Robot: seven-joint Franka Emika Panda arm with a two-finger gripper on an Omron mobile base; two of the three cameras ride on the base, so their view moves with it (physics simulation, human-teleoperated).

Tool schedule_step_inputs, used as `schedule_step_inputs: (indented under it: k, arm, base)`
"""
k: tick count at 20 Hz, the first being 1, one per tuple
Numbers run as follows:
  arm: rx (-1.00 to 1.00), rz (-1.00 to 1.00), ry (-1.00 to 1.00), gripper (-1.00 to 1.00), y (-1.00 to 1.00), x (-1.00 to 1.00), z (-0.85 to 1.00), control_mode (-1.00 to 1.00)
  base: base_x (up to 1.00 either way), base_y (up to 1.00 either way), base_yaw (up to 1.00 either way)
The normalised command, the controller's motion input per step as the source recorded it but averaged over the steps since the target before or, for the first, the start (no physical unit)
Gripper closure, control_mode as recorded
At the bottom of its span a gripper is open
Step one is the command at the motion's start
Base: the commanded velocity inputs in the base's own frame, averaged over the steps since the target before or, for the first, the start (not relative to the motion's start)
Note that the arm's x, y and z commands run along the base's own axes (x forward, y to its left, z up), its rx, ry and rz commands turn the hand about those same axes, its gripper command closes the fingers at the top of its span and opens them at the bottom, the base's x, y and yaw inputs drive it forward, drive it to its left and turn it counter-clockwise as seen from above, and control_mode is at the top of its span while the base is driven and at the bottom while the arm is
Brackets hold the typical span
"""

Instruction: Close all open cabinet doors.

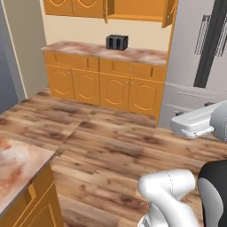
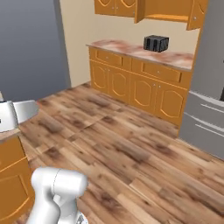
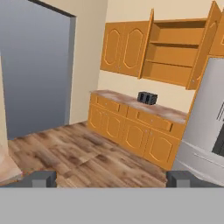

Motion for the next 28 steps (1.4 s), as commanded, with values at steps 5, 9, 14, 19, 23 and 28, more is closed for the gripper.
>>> schedule_step_inputs:
  k: [5,9,14,19,23,28]
  arm:
    - [0.00,0.00,0.00,-1.00,0.00,0.00,0.00,1.00]
    - [0.00,0.00,0.00,-1.00,0.00,0.00,0.00,1.00]
    - [0.00,0.00,0.00,-1.00,0.00,0.00,0.00,1.00]
    - [0.00,0.00,0.00,-1.00,0.00,0.00,0.00,1.00]
    - [0.00,0.00,0.00,-1.00,0.00,0.00,0.00,1.00]
    - [0.00,0.00,0.00,-1.00,0.00,0.00,0.00,1.00]
  base:
    - [1.00,-0.13,-0.07]
    - [1.00,-0.13,-0.08]
    - [1.00,-0.12,-0.08]
    - [1.00,-0.01,-0.11]
    - [1.00,0.00,-0.14]
    - [1.00,0.00,-0.16]
